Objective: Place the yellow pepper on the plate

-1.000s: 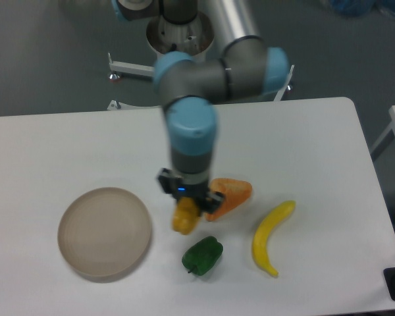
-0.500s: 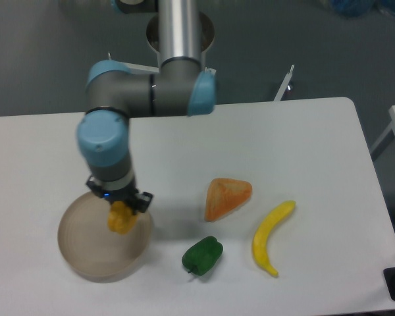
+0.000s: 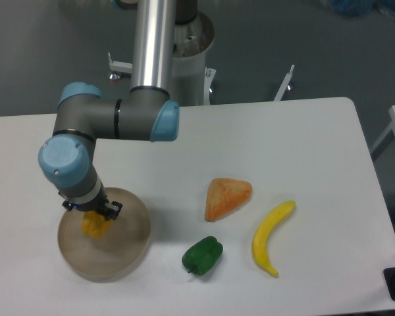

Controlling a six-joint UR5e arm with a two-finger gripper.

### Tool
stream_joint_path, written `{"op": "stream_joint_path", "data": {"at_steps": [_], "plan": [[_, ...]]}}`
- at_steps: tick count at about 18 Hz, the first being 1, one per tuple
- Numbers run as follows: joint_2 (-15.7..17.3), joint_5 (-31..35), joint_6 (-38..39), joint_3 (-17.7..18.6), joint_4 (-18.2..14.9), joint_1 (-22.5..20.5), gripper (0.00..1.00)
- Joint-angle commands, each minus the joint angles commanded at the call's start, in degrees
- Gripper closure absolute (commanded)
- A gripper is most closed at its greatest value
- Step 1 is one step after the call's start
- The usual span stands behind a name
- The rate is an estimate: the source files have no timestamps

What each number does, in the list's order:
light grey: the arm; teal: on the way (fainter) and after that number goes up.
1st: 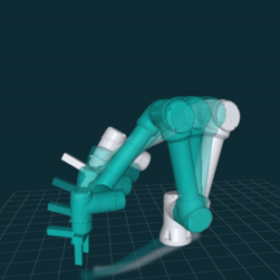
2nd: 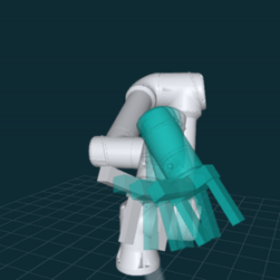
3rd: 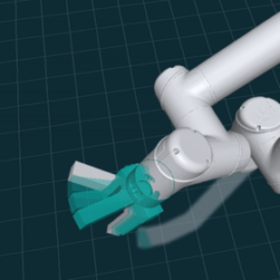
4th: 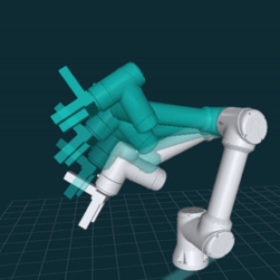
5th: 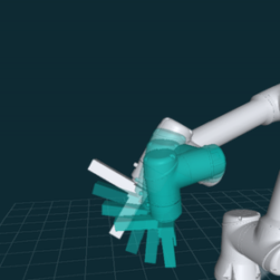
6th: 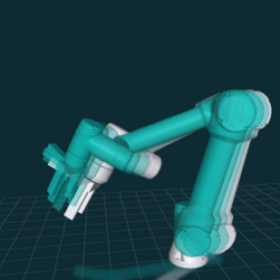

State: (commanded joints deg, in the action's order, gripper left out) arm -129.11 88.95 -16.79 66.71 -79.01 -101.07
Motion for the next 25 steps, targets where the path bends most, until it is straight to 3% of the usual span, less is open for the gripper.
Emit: {"op": "stream_joint_path", "data": {"at_steps": [7, 9, 13, 14, 17, 20, 25], "plan": [[-0.44, 0.09, 0.0, 0.09, 0.09, 0.0, 0.65], [-0.44, 0.09, 0.0, 0.0, 0.09, 0.0, 0.6], [0.0, 0.09, -0.18, -0.09, 0.18, 0.0, 0.14], [0.26, 0.09, -0.35, -0.35, 0.18, -0.09, 0.08], [1.05, 0.09, -1.23, -0.62, 0.09, -0.52, 0.02], [2.45, 0.09, -1.93, -0.88, 0.44, -3.59, 0.01], [4.47, 0.09, -11.85, -0.79, 0.35, -9.13, 0.01]]}}
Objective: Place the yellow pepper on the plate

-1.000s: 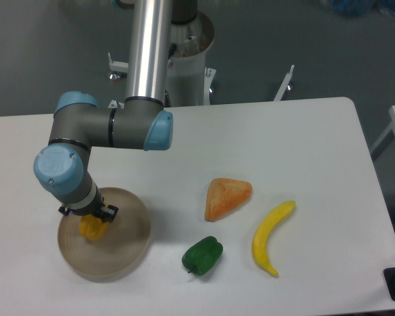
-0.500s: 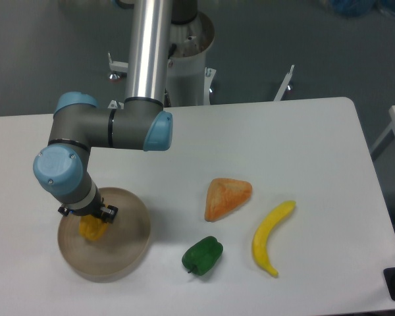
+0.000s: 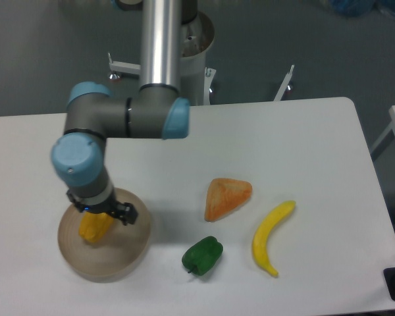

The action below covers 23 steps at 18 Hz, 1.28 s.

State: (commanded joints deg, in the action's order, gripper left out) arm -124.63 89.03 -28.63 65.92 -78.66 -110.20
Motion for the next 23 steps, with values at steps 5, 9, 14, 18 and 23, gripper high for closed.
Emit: {"op": "stream_joint_path", "data": {"at_steps": [5, 9, 14, 18, 23], "plan": [[2.38, 3.24, -9.23, 0.27, -0.35, -6.07, 0.01], [2.73, 4.04, -16.61, 0.0, 0.17, -9.32, 0.01], [2.73, 4.13, -23.56, -0.26, 0.7, -13.45, 0.01], [2.38, 4.22, -25.06, 0.88, 4.39, -14.42, 0.01], [2.47, 4.22, -26.03, 0.88, 4.48, -15.74, 0.01]]}}
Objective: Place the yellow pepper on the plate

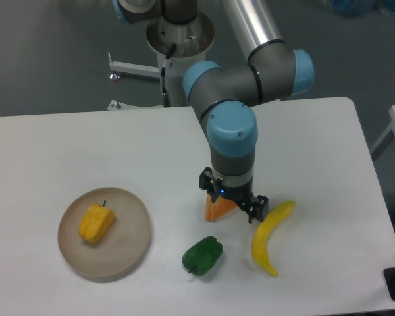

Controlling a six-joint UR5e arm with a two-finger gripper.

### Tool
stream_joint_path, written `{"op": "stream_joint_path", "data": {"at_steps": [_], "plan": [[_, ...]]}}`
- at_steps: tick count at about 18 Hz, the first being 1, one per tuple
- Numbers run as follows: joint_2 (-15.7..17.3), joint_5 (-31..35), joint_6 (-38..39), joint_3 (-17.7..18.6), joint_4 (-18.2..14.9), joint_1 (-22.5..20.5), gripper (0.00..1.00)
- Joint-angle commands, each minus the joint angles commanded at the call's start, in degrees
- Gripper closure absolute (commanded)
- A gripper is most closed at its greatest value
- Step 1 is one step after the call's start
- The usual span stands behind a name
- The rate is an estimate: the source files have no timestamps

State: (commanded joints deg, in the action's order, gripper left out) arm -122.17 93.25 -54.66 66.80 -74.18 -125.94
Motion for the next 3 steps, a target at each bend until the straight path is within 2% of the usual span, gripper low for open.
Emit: {"op": "stream_joint_path", "data": {"at_steps": [3], "plan": [[0.0, 0.0, -0.09, 0.0, 0.09, 0.0, 0.01]]}}
